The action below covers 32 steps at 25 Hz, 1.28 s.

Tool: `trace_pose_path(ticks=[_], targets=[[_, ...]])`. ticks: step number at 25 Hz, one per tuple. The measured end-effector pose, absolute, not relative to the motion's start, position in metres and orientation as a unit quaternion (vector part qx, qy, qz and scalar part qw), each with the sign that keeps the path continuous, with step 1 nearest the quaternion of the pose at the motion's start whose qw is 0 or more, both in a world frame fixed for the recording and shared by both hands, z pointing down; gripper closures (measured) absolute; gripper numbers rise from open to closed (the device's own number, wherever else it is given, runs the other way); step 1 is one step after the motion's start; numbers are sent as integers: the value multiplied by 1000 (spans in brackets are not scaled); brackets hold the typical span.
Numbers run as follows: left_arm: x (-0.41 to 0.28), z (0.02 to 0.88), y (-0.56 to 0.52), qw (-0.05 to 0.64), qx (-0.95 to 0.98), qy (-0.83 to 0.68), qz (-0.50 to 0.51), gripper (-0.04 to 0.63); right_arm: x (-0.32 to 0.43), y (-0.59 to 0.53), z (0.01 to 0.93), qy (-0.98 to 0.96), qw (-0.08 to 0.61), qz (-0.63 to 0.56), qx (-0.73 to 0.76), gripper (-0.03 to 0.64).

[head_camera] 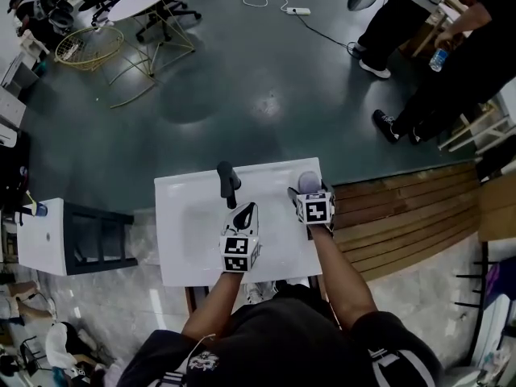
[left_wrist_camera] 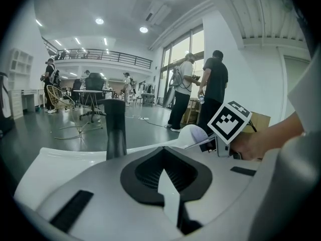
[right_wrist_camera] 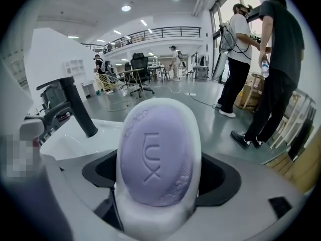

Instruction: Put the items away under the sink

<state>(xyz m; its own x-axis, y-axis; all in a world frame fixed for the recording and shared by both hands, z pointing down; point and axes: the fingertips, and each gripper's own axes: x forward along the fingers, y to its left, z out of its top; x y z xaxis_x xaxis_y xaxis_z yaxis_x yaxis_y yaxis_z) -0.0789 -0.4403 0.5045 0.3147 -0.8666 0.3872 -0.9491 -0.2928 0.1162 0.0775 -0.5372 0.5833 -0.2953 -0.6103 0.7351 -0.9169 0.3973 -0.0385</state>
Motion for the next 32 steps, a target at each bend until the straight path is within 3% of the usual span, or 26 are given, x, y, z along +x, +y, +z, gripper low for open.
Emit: trace_pose_path(ticks=[22, 32], targets=[[-108, 453, -336, 179, 812, -553, 61, 589, 45, -378, 508, -799, 283, 203, 491, 141], [-117, 441, -261, 146, 817, -552, 77, 589, 17, -307, 491, -810, 268, 197, 483, 141]])
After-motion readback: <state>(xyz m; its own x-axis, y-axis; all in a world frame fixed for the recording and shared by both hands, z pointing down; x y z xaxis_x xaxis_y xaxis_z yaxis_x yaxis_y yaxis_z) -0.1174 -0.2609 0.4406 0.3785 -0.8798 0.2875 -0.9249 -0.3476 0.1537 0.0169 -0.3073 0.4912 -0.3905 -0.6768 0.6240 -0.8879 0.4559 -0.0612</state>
